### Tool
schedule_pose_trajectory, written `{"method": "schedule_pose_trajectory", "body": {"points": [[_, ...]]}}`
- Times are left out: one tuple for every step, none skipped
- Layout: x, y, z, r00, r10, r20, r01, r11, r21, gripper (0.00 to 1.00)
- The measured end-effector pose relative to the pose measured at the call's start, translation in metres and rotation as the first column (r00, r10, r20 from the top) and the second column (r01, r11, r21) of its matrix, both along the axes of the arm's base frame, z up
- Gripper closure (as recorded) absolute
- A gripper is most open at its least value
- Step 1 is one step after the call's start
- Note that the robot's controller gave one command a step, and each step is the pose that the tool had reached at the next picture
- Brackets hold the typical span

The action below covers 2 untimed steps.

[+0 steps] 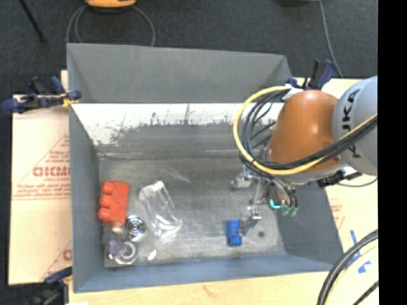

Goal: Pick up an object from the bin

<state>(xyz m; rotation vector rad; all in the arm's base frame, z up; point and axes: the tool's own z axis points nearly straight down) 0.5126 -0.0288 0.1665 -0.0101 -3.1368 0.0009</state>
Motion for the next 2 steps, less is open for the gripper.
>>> {"method": "schedule_pose_trajectory", "body": {"points": [[-0.0278, -0.0186, -0.0918, 0.945, 0.327, 0.021, -0.327, 0.945, -0.004, 0.0], [-0.0279, -0.0188, -0.0917, 0.944, 0.329, 0.021, -0.329, 0.944, -0.005, 1.0]]}}
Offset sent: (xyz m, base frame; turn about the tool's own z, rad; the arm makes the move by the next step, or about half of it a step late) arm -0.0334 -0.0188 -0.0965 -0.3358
